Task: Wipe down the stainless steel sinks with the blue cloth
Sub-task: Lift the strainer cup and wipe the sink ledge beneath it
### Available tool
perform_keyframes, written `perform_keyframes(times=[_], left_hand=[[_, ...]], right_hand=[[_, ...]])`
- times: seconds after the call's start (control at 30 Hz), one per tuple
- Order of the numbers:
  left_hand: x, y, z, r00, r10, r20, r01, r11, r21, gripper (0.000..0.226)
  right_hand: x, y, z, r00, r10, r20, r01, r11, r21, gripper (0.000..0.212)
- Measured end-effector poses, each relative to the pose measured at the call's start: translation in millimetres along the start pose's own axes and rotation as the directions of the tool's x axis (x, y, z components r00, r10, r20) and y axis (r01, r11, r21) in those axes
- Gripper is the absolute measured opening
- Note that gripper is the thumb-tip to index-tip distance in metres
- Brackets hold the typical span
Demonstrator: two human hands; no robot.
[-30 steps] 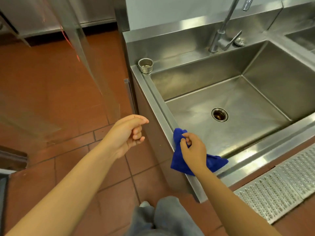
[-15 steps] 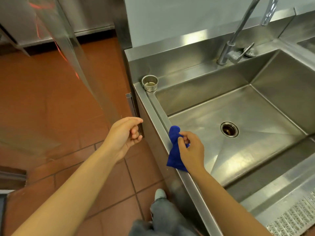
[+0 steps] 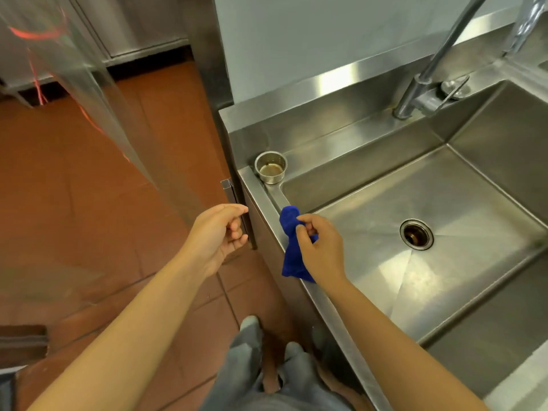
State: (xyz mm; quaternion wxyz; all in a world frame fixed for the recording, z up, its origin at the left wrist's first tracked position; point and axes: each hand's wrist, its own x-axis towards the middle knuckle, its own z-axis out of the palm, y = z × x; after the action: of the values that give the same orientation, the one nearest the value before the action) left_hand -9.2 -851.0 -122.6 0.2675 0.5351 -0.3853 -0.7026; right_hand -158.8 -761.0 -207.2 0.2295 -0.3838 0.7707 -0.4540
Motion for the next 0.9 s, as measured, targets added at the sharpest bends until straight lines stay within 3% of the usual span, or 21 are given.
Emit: perform_keyframes(times=[0.13, 0.27, 0.4, 0.53, 0.6, 0.73, 0.9], left_hand=[[29, 26, -11, 0.999, 0.024, 0.043, -0.025, 1.000, 0.014, 0.009], [59, 39, -21, 0.998, 0.002, 0.068, -0.006, 0.999, 0.054, 0.004], [82, 37, -17, 0.995, -0.068, 0.074, 0.062, 0.995, 0.081, 0.003], [99, 37, -12, 0.992, -0.094, 0.089, 0.087, 0.993, 0.076, 0.005], [108, 35, -8, 0.994, -0.100, 0.048, 0.096, 0.993, 0.072, 0.009], [127, 28, 6, 0.991, -0.118, -0.069, 0.125, 0.985, 0.122, 0.014], [149, 17, 22, 0.985, -0.115, -0.130, 0.139, 0.973, 0.187, 0.009]], right_hand=[[21, -20, 21, 0.999, 0.006, -0.045, -0.005, 1.000, 0.008, 0.015], [35, -15, 41, 1.000, -0.012, 0.024, 0.015, 0.994, -0.110, 0.017], [28, 12, 52, 0.964, 0.041, 0.262, 0.075, 0.906, -0.417, 0.037], [24, 16, 43, 0.974, -0.036, 0.222, 0.131, 0.892, -0.433, 0.061], [26, 18, 36, 0.972, -0.070, 0.225, 0.167, 0.878, -0.448, 0.070], [28, 30, 35, 0.929, -0.020, 0.369, 0.238, 0.795, -0.558, 0.090], [34, 40, 44, 0.919, -0.092, 0.384, 0.340, 0.679, -0.650, 0.096]])
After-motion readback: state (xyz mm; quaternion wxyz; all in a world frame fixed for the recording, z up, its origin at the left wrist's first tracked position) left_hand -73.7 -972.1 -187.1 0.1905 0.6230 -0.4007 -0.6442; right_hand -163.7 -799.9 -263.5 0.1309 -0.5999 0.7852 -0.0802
